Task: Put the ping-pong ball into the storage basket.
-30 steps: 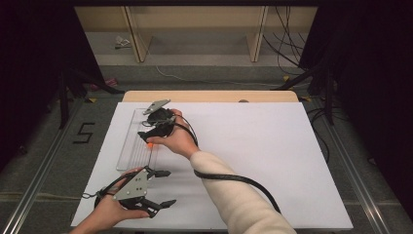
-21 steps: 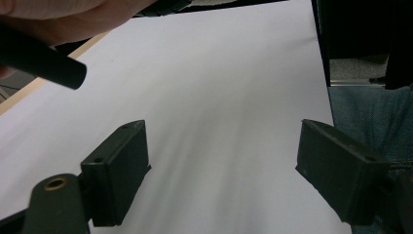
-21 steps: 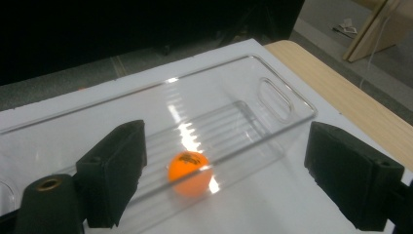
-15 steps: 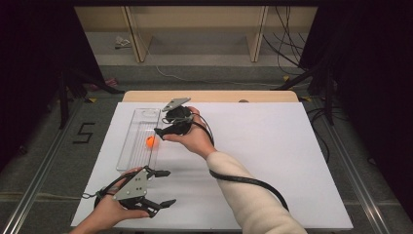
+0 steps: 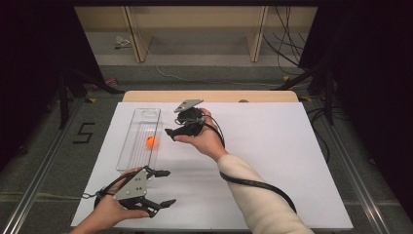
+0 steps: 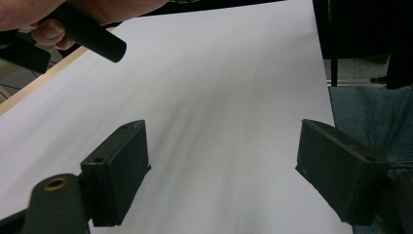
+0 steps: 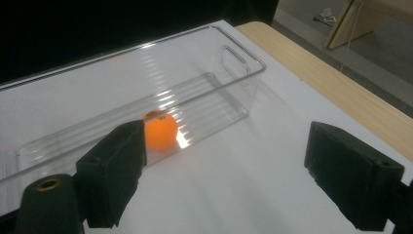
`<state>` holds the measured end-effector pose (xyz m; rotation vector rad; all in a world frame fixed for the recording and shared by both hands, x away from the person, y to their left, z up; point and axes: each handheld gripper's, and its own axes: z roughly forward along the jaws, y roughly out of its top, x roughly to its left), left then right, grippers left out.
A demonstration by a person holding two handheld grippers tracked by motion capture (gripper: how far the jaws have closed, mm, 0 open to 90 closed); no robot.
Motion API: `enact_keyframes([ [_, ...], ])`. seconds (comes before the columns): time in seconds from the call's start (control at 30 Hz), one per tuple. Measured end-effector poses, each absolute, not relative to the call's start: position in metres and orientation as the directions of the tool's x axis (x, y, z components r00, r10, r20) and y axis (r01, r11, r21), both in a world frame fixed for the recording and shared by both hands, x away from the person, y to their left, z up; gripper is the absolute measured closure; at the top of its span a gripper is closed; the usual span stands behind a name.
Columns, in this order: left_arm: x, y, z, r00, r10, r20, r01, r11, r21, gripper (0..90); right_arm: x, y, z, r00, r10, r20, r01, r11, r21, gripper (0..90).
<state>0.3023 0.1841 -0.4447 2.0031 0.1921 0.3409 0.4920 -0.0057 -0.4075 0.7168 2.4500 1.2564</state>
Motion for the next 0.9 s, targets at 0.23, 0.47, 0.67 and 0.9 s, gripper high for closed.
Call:
enact_keyframes([
  [0.23,0.302,0.184,-0.445,0.946,0.284,0.154,-0.014,-0.441,0.897,18.8,0.49,-0.017,-0.409,-0.827,0.562,-0.032,0.302,0.492,0.816,16.3],
  [0.47,0.302,0.184,-0.445,0.946,0.286,0.153,-0.012,-0.44,0.898,18.8,0.489,-0.029,-0.411,-0.82,0.572,-0.032,0.311,0.491,0.814,16.4],
  [0.67,0.302,0.184,-0.445,0.946,0.286,0.155,-0.014,-0.44,0.898,18.8,0.487,-0.04,-0.413,-0.811,0.584,-0.031,0.321,0.488,0.812,16.3],
  [0.9,0.302,0.184,-0.445,0.946,0.286,0.155,-0.014,-0.441,0.897,18.9,0.486,-0.052,-0.416,-0.8,0.6,-0.026,0.334,0.48,0.811,16.3],
])
